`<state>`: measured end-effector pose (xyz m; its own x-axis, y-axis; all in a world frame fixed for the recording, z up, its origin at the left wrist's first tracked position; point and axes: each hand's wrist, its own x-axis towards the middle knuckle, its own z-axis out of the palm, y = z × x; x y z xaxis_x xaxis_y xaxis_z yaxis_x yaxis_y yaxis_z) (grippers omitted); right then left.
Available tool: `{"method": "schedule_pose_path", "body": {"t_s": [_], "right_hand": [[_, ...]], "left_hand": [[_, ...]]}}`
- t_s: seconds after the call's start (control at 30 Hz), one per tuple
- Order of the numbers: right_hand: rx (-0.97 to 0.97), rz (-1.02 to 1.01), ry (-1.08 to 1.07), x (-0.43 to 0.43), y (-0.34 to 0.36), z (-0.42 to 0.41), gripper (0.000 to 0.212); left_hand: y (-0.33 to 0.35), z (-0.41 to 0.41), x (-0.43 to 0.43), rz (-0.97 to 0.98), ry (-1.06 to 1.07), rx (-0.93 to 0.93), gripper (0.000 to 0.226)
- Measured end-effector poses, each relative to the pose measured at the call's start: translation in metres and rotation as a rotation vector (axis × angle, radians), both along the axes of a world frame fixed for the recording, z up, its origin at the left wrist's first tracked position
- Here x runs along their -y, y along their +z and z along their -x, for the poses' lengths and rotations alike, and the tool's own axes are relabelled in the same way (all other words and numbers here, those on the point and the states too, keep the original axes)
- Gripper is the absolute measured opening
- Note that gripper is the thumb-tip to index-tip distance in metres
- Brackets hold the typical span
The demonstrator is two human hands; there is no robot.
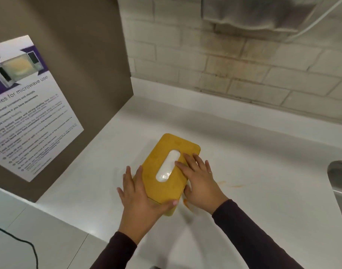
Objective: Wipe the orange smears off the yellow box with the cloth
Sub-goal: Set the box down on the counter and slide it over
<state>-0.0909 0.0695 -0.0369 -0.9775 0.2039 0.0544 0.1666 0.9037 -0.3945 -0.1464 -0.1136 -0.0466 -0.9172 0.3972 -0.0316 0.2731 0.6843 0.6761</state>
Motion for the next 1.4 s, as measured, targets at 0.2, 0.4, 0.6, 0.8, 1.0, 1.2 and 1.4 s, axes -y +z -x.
{"method": "schedule_pose_path", "body": {"t_s": [0.2, 0.4, 0.6, 0.8, 1.0, 1.2, 1.4], "right_hand": [[0.03, -0.161, 0.005, -0.013, -0.007, -0.001, 0.077], [0.069, -0.246, -0.134, -0.04, -0.007, 0.01, 0.08], [0.095, -0.292, -0.323, -0.082, -0.002, 0.017, 0.072], [0.137, -0.414, -0.458, -0.152, 0.004, -0.011, 0.062], [0.232, -0.484, -0.39, -0.227, 0.015, -0.064, 0.055], [0.294, -0.47, -0.523, -0.245, 0.018, -0.114, 0.053], [0.318, -0.513, -0.613, -0.234, 0.015, -0.154, 0.056]], "left_hand": [[-0.018, 0.013, -0.006, -0.146, -0.076, 0.068, 0.144], [-0.01, 0.075, -0.044, -0.053, -0.307, 0.084, 0.149], [0.004, 0.125, -0.12, 0.04, -0.596, 0.135, 0.136], [0.014, 0.135, -0.228, 0.167, -0.837, 0.173, 0.136], [0.022, 0.108, -0.322, 0.311, -1.021, 0.146, 0.133], [0.01, 0.08, -0.369, 0.077, -0.922, 0.303, 0.121], [0.007, 0.04, -0.39, -0.031, -0.753, 0.225, 0.085]]}}
